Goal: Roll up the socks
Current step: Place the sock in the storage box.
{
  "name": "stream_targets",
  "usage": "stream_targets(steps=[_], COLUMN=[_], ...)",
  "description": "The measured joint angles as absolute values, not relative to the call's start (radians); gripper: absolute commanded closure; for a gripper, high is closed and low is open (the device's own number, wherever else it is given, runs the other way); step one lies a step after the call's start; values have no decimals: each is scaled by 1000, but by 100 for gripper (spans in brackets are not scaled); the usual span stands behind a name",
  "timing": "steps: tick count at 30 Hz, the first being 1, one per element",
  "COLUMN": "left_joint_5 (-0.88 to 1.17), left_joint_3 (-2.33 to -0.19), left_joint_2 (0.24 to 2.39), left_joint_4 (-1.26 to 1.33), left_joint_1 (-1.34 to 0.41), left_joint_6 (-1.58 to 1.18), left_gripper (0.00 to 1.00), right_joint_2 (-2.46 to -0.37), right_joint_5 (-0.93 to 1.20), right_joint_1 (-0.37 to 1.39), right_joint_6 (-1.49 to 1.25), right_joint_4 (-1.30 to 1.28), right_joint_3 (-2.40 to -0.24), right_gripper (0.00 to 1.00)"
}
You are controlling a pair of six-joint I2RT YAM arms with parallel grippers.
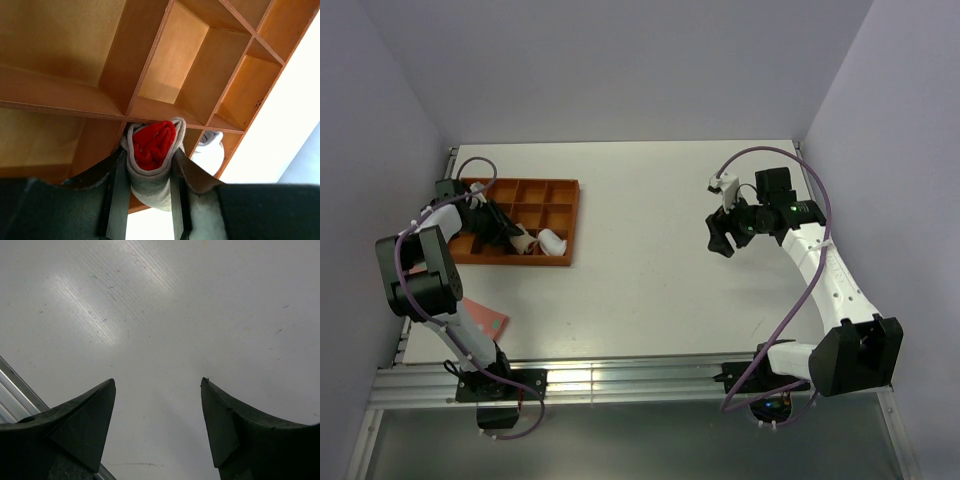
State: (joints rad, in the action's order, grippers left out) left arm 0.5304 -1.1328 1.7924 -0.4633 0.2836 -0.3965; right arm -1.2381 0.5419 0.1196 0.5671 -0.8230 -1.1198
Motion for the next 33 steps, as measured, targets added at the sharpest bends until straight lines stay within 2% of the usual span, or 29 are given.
stream_targets(steps=[11,33], left_joint_5=[429,-30], left_joint_3=[-1168,-1277], left_joint_2=[1796,1863], left_joint_4=[-514,-664], left_joint_1=[245,85], left_joint_6=[-397,-388], left_gripper=[100,100], right_joint_2=[-1236,-1208], right_joint_5=[529,511], right_joint_1=[120,119], right_joint_6=[567,567], right_joint_4=[-799,-777], right_joint_3=[-1099,-1070], right_gripper=[24,24])
